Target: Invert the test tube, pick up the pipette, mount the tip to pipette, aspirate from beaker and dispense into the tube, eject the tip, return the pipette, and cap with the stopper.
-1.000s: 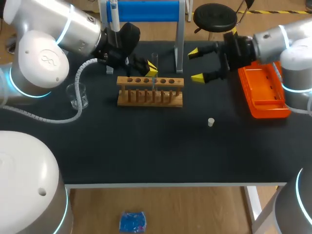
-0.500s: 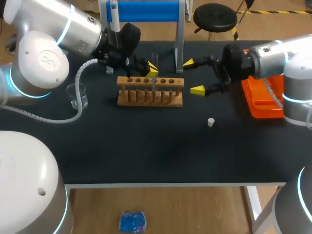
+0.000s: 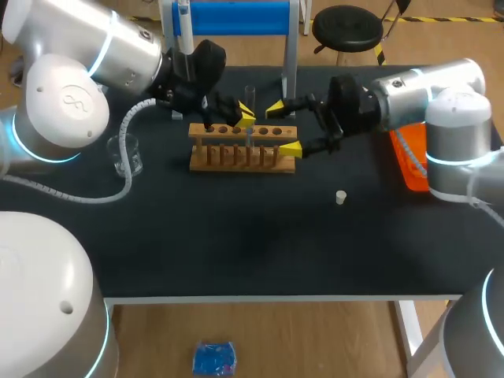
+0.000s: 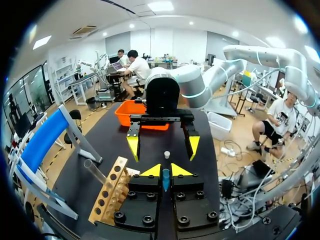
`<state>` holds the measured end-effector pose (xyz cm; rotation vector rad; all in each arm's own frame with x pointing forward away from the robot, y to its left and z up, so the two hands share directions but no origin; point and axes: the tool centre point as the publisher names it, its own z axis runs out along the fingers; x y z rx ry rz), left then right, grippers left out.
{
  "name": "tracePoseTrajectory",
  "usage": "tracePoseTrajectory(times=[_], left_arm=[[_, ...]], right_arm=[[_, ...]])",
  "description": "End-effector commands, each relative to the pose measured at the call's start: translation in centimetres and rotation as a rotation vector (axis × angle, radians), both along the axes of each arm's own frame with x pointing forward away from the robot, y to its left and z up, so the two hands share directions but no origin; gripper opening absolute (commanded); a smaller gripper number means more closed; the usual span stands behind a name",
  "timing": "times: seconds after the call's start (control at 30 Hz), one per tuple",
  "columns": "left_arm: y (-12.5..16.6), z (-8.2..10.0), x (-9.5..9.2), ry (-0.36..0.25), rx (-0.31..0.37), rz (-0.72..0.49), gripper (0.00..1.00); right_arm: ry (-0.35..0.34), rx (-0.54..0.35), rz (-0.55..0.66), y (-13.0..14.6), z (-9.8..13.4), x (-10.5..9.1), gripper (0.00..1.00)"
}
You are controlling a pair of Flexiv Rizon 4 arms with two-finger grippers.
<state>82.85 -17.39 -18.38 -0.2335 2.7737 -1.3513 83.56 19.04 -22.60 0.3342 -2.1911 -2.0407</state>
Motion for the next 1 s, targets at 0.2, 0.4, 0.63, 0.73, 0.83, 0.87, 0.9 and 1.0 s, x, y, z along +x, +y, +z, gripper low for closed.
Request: tracePoseTrajectory(times=[0.2, 0.4, 0.63, 0.73, 0.83, 0.87, 0.9, 1.0], left_arm=[[0.1, 0.0, -0.1, 0.001, 0.002, 0.0, 0.0], [0.1, 0.0, -0.1, 0.001, 0.002, 0.0, 0.0], [0.1, 0.0, -0.1, 0.001, 0.002, 0.0, 0.0], [0.1, 0.0, -0.1, 0.001, 0.002, 0.0, 0.0], [0.1, 0.0, -0.1, 0.001, 0.002, 0.0, 0.0], [0.1, 0.0, -0.1, 0.001, 0.002, 0.0, 0.0], [0.1, 0.0, -0.1, 0.001, 0.002, 0.0, 0.0], [0.1, 0.0, -0.1, 0.001, 0.002, 0.0, 0.0]], right_arm=[[0.026, 0.002, -0.027, 2.2, 0.9, -0.6, 1.0], [0.051, -0.022, -0.068, 3.2, 0.8, -1.7, 1.0], [0.103, 0.025, -0.107, 4.2, 1.0, -2.6, 1.0], [0.101, 0.035, -0.107, 4.6, 0.9, -2.9, 1.0], [0.09, 0.046, -0.105, 5.0, 0.8, -2.9, 1.0], [0.09, 0.048, -0.106, 5.1, 0.8, -2.8, 1.0], [0.09, 0.052, -0.106, 5.1, 0.7, -2.8, 0.78], [0.08, 0.054, -0.107, 5.4, 0.6, -2.7, 0.52]])
